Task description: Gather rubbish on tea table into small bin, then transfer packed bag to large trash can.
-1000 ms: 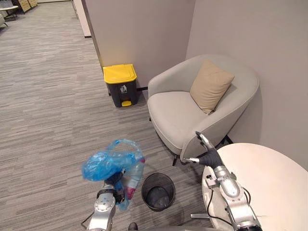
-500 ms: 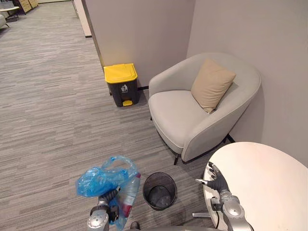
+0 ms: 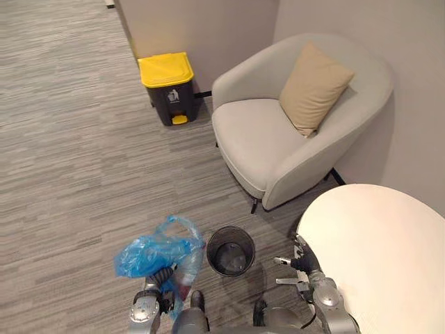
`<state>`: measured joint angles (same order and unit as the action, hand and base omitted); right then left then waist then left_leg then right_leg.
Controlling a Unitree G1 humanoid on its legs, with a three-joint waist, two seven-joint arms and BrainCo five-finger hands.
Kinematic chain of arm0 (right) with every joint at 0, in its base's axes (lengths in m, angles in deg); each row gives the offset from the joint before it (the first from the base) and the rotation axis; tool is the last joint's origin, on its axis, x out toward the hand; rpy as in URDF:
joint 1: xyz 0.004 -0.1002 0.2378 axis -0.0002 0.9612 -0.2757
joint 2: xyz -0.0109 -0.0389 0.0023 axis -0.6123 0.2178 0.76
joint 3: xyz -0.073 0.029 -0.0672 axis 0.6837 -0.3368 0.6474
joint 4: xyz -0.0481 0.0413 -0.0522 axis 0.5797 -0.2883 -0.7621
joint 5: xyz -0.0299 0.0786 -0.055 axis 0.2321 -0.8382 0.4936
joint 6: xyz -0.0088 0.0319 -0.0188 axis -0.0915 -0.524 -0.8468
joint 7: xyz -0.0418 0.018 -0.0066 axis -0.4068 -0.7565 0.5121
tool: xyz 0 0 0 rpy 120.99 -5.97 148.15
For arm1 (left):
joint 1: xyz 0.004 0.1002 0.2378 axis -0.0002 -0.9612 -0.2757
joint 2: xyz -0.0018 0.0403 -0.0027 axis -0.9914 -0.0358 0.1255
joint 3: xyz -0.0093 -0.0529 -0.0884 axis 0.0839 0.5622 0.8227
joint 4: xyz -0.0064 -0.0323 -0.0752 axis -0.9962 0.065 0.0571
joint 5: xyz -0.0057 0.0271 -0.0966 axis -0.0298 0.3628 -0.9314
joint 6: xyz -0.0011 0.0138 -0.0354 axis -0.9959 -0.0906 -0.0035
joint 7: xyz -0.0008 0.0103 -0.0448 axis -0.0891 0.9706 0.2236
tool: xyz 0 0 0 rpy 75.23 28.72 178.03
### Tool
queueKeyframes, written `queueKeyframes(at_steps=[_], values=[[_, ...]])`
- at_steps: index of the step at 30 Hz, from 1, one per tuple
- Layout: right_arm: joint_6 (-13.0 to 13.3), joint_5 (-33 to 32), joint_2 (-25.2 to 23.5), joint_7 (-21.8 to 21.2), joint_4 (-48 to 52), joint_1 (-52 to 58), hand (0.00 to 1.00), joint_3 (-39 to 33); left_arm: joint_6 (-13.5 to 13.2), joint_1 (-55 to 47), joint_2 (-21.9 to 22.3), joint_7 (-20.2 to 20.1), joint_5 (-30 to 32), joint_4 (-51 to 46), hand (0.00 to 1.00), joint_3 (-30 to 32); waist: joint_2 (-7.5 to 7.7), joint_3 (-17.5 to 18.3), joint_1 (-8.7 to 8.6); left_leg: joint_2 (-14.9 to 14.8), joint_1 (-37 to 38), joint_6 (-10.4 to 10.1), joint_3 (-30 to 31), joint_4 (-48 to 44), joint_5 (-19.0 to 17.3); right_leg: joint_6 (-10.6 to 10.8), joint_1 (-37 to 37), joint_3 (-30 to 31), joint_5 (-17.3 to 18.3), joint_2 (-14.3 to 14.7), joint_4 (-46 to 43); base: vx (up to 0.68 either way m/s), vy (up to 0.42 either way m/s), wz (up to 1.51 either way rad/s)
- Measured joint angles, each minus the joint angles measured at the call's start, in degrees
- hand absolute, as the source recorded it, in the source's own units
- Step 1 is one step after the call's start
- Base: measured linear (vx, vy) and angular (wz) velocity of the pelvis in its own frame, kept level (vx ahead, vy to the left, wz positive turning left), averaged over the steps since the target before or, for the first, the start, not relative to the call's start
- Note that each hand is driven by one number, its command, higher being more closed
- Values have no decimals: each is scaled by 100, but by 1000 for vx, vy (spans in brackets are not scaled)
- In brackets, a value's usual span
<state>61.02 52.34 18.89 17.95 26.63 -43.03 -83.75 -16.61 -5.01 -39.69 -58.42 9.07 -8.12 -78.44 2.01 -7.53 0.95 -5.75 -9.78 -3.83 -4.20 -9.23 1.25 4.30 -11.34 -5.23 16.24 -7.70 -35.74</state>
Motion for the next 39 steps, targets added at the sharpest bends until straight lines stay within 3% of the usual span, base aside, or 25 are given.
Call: queueKeyframes(at_steps=[1, 2, 3, 5, 7, 9, 11, 12, 14, 16, 17, 19, 24, 33, 37, 39], values=[[0, 0, 7, 0, 70, -21, 0, 78, -1, -2, 0, 49, -4, -126, 100, 10, 124, 20, 41, 45, -205, -41, 101, -218, -27, 53, 3, 129, 220, -3, -12, -113, -229, 61], [-6, -3, 37, 28, 180, -110, 0, 100, 1, 15, 48, 65, -5, -175, 100, 76, 79, -6, 199, 49, -449, -62, 204, -337, -27, -62, 82, 184, 388, 111, 285, -235, -226, 45], [-6, -3, 65, 71, 250, -137, 0, 100, 3, 11, 191, 72, -5, -198, 100, 67, -72, -57, 300, -43, -478, -133, 275, -370, 23, -229, 204, 161, 404, 283, 596, -199, -156, 29], [-6, -24, 229, 220, 451, -75, 0, 112, 0, -178, 516, 120, -11, -404, 100, -12, -437, -43, 323, -318, -643, -278, 576, -228, 332, -423, 354, -351, 104, 581, 1040, -282, -191, 65], [-25, -66, 237, 291, 474, -87, 0, 81, 1, -238, 526, 165, -138, -505, 100, -53, -407, -60, 305, -456, -623, -165, 241, 364, 73, -613, 304, -756, -29, 546, 1217, -253, -152, 110], [-39, -74, 254, 395, 600, -105, 0, -43, 2, -122, 523, 166, -170, -588, 100, -70, -285, -136, 303, -530, -817, -85, -350, -345, 32, -728, 287, -1085, -250, 367, 1456, -118, -95, 98], [-49, -76, 250, 424, 808, -83, 0, -149, 1, -217, 520, 166, -169, -720, 100, -58, -317, -135, 299, -584, -668, 98, -612, -1163, -213, -756, 294, -1297, -311, 301, 1487, -91, -1, 66], [-38, -76, 241, 470, 911, -73, 0, -153, 1, -213, 512, 163, -165, -778, 100, -61, -336, -126, 253, -636, -519, 176, -747, -1402, -610, -756, 302, -1449, -312, 267, 1471, -98, 46, 63], [-41, -76, 196, 489, 854, -63, 0, -197, 5, -113, 454, 161, -164, -774, 100, -175, -297, -130, 256, -651, -339, 165, -865, -1599, -925, -689, 323, -1660, -352, 132, 1475, -100, 111, 66], [-39, -76, 128, 495, 797, -67, 0, -348, 0, -81, 418, 155, -162, -766, 100, -287, -308, -114, 203, -654, -127, 170, -1127, -1516, -1021, -561, 347, -1835, -421, -13, 1500, -82, 155, 65], [-36, -80, 104, 496, 519, -104, 0, -435, -7, -10, 402, 159, -162, -572, 100, -286, -382, -68, 80, -581, 47, 47, -1246, -1039, -997, -404, 412, -1943, -521, -26, 1657, -54, 146, 55], [-89, -83, 0, 487, 22, -227, 0, -446, 10, 142, 190, 160, -149, -145, 100, -296, -274, 4, 70, -291, 254, 107, -1239, -381, -657, -252, 597, -1973, -852, -39, 2202, -55, 171, 37], [-148, -85, 7, 488, -397, -232, 0, -715, 14, 130, -79, 155, -103, 158, 100, -291, -260, 31, 1, 33, 586, 248, -1199, 297, -297, -146, 951, -1981, -1367, -48, 2944, -44, 110, 6], [-259, -84, 7, 466, -793, -296, 0, -807, 16, 103, -172, 152, -96, 361, 100, -265, -204, 57, 6, 104, 718, 203, -1006, 920, 105, -219, 957, -2153, -1471, 47, 3097, -65, 0, 8], [-261, -84, 12, 465, -793, -401, 0, -810, 20, -1, -170, 152, -97, 357, 100, -153, -144, 69, 9, 88, 410, 227, -984, 681, 12, -127, 691, -2147, -1319, -39, 2923, -29, 17, 3], [-277, -83, 15, 465, -794, -397, 0, -810, 30, -31, -151, 151, -97, 352, 100, -151, -116, 53, 5, 102, 214, 265, -966, 295, -252, -23, 517, -2082, -1021, -175, 2505, 30, 50, 16]])
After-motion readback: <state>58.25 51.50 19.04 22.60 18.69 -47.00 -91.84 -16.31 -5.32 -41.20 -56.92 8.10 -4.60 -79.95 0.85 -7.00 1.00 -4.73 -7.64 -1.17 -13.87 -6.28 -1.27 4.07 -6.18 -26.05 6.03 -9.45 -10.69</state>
